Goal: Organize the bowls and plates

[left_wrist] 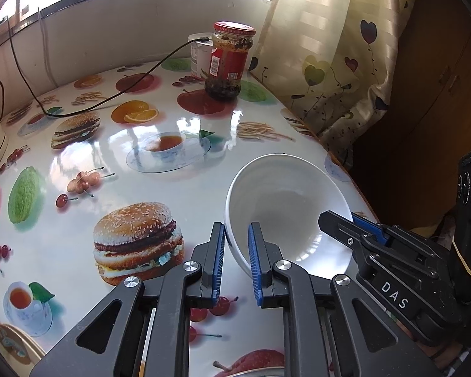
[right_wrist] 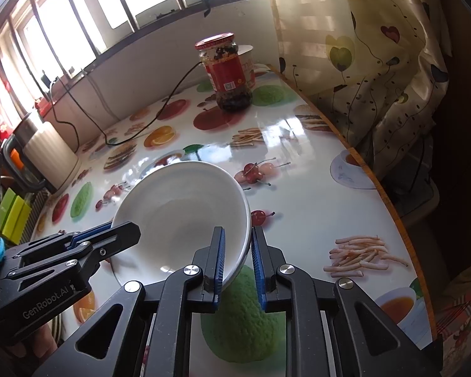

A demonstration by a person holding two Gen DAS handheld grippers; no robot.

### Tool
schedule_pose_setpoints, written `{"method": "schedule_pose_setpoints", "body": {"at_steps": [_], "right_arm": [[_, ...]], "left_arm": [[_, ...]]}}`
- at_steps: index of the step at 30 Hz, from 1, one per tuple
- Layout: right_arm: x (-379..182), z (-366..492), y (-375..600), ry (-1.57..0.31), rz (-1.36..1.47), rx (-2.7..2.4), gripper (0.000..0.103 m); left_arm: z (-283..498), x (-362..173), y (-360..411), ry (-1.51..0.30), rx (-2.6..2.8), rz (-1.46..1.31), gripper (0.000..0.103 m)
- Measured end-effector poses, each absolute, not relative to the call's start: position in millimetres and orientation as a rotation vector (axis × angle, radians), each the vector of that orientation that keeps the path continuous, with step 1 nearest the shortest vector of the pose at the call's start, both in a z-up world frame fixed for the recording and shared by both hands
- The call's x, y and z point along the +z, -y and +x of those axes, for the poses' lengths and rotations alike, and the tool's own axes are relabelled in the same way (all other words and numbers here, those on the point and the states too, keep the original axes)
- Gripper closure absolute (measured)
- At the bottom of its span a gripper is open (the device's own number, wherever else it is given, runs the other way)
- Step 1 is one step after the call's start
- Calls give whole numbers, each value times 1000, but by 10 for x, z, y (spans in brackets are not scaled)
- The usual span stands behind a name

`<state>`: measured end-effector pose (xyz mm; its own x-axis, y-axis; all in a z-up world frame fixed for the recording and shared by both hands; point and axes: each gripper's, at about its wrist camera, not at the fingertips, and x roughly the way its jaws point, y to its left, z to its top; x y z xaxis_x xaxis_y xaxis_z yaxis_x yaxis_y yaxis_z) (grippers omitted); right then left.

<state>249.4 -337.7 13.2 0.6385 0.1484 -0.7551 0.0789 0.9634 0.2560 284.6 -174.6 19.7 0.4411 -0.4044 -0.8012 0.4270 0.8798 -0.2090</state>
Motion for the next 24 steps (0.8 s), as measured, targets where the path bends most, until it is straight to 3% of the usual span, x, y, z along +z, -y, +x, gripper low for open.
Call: {"method": "schedule_pose_setpoints", "body": {"at_steps": [24], "right_arm": [[496,2130,3234,-806,263,63,87]], "left_arm": [[2519,503,1526,-926,-523,-19,88]]}}
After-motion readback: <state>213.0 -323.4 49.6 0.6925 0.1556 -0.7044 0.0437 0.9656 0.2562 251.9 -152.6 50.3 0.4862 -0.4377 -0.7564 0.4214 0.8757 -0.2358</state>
